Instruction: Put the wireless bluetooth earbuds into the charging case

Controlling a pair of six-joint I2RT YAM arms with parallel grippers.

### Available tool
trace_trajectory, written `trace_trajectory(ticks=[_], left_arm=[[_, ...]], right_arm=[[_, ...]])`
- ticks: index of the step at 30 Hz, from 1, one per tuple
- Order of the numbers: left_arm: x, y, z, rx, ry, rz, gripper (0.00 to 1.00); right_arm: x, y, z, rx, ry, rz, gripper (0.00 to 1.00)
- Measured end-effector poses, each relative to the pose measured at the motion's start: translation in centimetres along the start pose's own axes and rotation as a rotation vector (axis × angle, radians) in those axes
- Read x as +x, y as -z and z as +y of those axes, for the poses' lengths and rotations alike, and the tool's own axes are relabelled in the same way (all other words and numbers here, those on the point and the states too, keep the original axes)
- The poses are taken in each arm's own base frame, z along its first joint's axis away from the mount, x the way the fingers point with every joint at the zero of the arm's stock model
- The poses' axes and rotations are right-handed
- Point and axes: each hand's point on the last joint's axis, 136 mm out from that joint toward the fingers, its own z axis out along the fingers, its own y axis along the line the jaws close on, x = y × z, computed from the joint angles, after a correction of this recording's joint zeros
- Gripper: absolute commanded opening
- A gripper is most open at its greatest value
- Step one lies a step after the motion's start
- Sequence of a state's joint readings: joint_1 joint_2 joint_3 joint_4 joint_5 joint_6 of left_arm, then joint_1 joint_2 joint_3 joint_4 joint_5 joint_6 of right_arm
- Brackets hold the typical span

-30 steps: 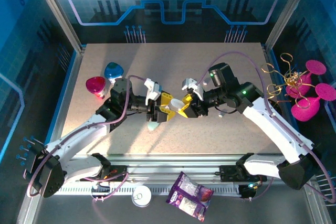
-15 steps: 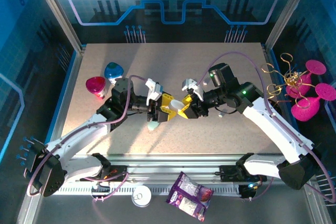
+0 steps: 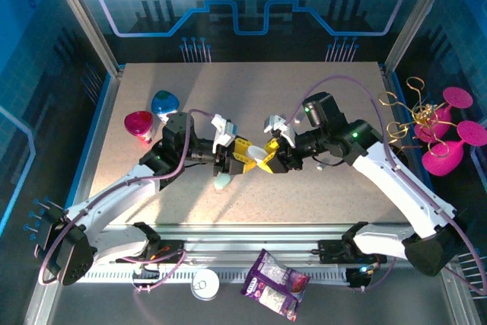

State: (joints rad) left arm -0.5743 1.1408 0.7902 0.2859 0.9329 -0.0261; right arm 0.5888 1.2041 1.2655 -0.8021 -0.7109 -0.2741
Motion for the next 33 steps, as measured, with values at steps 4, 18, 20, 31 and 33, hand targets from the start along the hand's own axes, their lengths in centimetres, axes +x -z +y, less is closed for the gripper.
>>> trace_trajectory(ticks=[4, 18, 20, 31, 33], left_arm=[[0.1, -0.2, -0.3, 0.010, -0.003, 0.003, 0.25], [-0.1, -0.1, -0.3, 0.000, -0.042, -0.001, 0.24], [0.0, -0.1, -0.3, -0.003, -0.045, 0.001, 0.23], [0.4, 0.0, -0.3, -0.005, -0.140, -0.009, 0.19], [0.5, -0.1, -0.1, -0.014, -0.174, -0.019, 0.18]], right_arm=[[-0.3, 0.2, -0.1, 0.016, 0.015, -0.016, 0.58], [-0.9, 1.6, -0.8, 0.100, -0.009, -0.097, 0.61], [-1.3, 2.2, -1.1, 0.123, -0.017, -0.120, 0.61], [-2.4, 3.9, -3.5, 0.243, -0.036, -0.209, 0.73], [-2.2, 4.1, -3.6, 0.254, -0.032, -0.230, 0.77]])
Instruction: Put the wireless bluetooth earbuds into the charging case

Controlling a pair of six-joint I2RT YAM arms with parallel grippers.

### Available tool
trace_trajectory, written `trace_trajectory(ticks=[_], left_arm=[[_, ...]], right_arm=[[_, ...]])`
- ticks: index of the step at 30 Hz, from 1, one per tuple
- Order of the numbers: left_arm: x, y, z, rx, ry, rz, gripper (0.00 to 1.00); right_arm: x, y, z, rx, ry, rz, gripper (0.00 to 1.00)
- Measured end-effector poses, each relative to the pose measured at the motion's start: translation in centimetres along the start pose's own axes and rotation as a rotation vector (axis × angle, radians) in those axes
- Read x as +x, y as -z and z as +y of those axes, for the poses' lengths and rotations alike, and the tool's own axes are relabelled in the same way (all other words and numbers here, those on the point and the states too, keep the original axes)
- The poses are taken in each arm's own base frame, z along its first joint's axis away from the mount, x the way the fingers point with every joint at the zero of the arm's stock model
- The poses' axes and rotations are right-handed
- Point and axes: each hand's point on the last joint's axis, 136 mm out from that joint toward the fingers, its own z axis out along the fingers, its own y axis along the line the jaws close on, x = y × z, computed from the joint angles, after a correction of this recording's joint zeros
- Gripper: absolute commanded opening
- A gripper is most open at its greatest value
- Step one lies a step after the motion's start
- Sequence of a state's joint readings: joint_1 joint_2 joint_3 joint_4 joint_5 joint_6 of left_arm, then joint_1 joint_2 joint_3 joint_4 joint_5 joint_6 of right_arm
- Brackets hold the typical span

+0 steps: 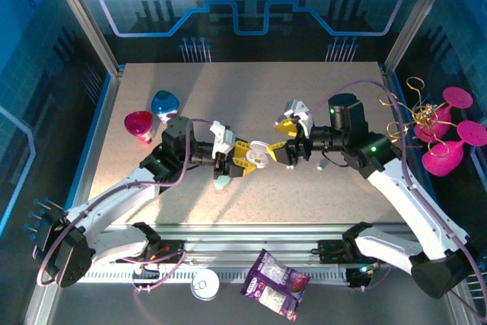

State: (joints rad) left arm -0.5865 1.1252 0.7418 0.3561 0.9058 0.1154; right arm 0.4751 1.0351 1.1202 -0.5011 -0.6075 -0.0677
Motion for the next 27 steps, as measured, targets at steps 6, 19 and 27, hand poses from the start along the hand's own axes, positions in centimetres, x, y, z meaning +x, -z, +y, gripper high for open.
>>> trace_trajectory(ticks=[6, 19, 27], left_arm=[[-0.1, -0.5, 1.6, -0.045, -0.068, -0.026, 0.17], [1.0, -2.0, 5.2, -0.097, -0.027, -0.068, 0.14], [-0.6, -2.3, 4.3, -0.012, 0.077, -0.113, 0.13]], right_arm=[[-1.2, 1.6, -0.2, 0.017, 0.002, -0.115, 0.95], [-1.8, 2.7, -1.2, -0.005, 0.039, -0.197, 0.91], [-0.6, 2.4, 0.3, -0.037, 0.194, -0.110, 0.85]])
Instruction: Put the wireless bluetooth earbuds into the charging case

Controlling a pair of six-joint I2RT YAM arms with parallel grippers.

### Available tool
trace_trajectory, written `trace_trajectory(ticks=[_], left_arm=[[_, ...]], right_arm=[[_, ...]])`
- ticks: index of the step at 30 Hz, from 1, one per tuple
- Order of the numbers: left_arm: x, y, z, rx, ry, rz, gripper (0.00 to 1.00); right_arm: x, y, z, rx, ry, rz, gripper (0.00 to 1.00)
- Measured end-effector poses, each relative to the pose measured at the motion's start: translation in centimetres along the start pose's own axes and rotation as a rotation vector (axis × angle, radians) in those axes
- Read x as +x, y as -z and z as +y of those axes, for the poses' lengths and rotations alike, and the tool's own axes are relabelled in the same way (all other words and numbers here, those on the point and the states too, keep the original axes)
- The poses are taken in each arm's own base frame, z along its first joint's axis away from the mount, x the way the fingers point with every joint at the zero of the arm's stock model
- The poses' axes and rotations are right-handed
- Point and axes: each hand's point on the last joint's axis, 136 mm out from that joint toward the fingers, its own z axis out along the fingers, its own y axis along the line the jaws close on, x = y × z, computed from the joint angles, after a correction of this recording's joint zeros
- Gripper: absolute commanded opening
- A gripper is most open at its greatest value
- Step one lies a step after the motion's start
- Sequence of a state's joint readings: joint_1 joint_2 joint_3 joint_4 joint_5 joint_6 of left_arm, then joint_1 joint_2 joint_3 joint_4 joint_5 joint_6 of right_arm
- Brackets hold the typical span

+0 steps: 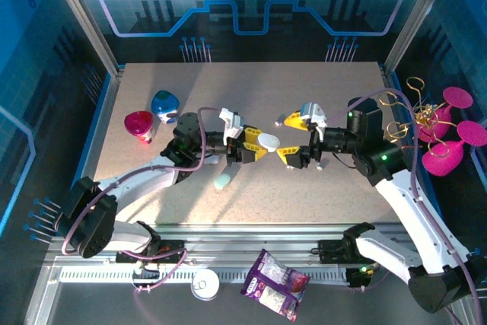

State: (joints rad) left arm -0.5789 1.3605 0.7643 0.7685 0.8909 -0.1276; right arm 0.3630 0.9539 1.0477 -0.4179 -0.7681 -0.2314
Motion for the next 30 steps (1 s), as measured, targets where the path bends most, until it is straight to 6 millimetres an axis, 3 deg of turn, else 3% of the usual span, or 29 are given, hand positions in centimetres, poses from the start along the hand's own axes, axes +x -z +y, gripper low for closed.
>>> trace_trajectory(ticks=[7, 22, 30], left_arm=[[-1.2, -0.2, -0.8, 0.052, 0.066, -0.003, 0.10], [-0.3, 0.5, -0.4, -0.003, 0.119, 0.047, 0.11], [0.1, 0.4, -1.0, 0.028, 0.137, 0.065, 0.11]], right_arm=[[1.4, -1.3, 0.2, 0.014, 0.035, 0.080, 0.76], [1.3, -1.4, -1.8, 0.118, 0.008, 0.128, 0.68], [0.4, -1.0, -3.4, 0.213, 0.030, 0.119, 0.57]])
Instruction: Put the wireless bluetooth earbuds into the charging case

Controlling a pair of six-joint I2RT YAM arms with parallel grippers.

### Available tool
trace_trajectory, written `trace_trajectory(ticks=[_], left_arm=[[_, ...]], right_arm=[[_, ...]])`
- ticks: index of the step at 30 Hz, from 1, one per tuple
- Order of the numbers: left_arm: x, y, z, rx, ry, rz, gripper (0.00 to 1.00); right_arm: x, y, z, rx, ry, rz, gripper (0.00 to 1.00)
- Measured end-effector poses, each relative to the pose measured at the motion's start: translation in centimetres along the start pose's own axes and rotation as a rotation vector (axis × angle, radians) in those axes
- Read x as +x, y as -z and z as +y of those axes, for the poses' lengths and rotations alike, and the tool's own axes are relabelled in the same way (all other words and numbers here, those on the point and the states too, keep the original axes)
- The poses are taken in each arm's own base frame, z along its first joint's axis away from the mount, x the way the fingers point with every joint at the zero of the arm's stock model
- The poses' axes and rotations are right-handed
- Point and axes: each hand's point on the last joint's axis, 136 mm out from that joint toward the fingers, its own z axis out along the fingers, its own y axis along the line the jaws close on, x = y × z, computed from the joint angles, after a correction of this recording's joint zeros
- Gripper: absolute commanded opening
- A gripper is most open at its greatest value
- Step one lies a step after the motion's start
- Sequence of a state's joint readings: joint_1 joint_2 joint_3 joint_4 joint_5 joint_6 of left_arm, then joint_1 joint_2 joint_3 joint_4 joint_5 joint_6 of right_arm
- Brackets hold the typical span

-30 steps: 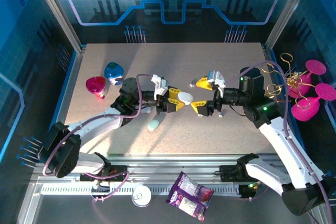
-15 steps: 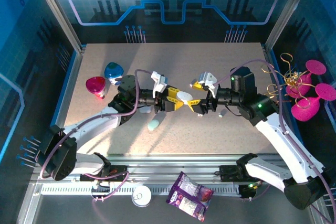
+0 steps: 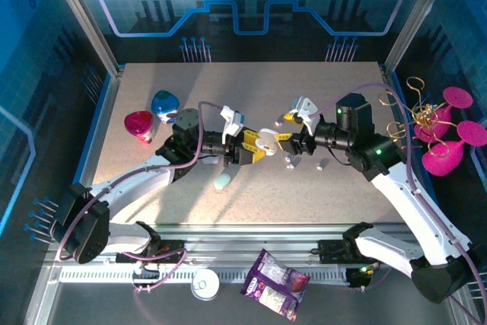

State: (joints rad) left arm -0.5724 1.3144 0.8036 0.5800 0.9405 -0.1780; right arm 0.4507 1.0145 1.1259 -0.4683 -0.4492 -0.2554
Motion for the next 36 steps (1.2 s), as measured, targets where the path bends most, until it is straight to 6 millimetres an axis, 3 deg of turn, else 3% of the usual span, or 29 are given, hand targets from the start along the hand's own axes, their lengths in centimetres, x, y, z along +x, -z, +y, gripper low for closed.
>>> trace_trajectory(ticks=[8, 15, 24, 30, 34, 36], left_arm=[[-0.4, 0.0, -0.1, 0.005, -0.002, -0.004, 0.11], [-0.4, 0.0, -0.1, 0.005, -0.002, -0.004, 0.11], [-0.4, 0.0, -0.1, 0.006, -0.004, -0.006, 0.12], [-0.6, -0.1, -0.1, 0.006, 0.013, -0.008, 0.17], [-0.5, -0.1, 0.0, 0.004, 0.020, -0.007, 0.26], [-0.6, -0.2, 0.1, 0.001, 0.018, -0.010, 0.36]], right_arm=[[-0.5, 0.0, 0.8, -0.047, 0.035, -0.027, 0.48], [-0.1, 0.1, 2.2, -0.121, 0.049, -0.020, 0.34], [0.3, 0.2, 2.3, -0.126, 0.059, -0.007, 0.16], [0.3, 0.1, 2.0, -0.112, 0.062, -0.004, 0.10], [0.3, 0.1, 1.9, -0.103, 0.063, -0.001, 0.09], [0.3, 0.1, 1.7, -0.095, 0.063, 0.000, 0.08]])
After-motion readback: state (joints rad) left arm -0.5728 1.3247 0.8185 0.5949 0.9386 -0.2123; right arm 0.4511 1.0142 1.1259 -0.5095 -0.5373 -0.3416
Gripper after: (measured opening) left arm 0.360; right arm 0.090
